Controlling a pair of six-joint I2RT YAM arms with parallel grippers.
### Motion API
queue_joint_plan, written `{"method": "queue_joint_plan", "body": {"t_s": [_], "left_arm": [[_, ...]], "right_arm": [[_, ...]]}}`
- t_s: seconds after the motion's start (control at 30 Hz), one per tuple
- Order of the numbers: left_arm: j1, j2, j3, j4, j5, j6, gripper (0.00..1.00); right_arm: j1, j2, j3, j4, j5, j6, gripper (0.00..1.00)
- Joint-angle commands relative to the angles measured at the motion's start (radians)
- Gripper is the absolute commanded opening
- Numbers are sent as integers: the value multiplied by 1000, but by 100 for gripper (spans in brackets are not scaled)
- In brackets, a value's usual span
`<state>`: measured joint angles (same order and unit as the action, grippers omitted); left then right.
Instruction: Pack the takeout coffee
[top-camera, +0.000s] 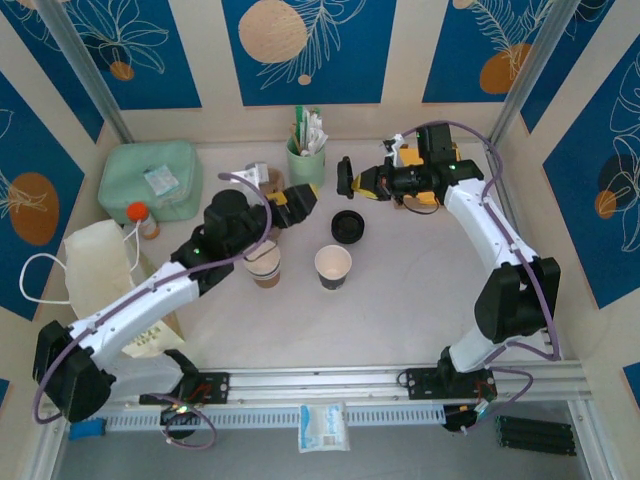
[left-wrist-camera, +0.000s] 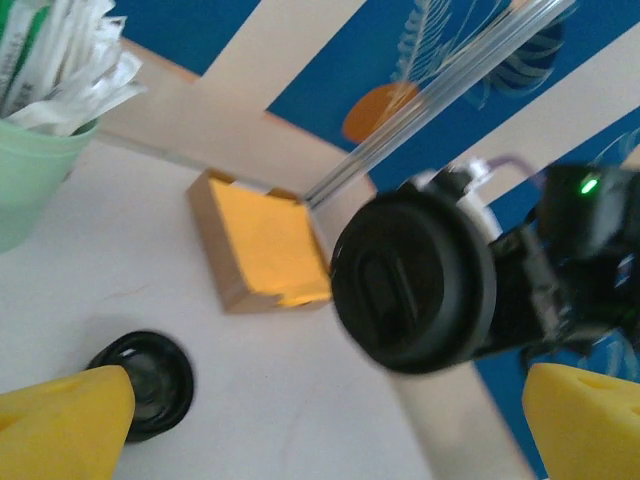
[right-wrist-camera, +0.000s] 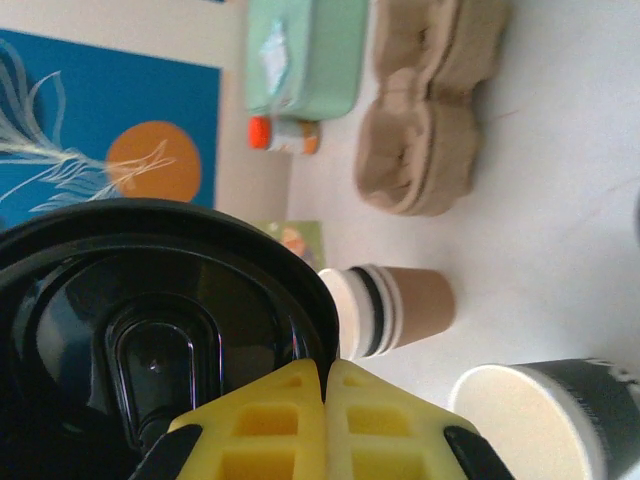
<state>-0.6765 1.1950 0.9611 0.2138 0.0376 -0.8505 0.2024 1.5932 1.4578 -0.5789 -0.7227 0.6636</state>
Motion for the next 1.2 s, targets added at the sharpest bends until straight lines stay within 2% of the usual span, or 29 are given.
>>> {"method": "queue_joint_plan", "body": {"t_s": [0.0,0.37,0.83,1.17], "left_arm": [[39,38,45,210,172,-173,99],[47,153,63,451,237,-409,99],[33,201,66,533,252,-474,100],[22,230,85,556,265,-484,97]], "right_arm": [[0,-36,-31,137,-200,112,0],[43,-65,-43,284,-272,230,0],[75,-53,-32,301,-262,247,0],[82,-46,-28,302,-256,251,0]]}}
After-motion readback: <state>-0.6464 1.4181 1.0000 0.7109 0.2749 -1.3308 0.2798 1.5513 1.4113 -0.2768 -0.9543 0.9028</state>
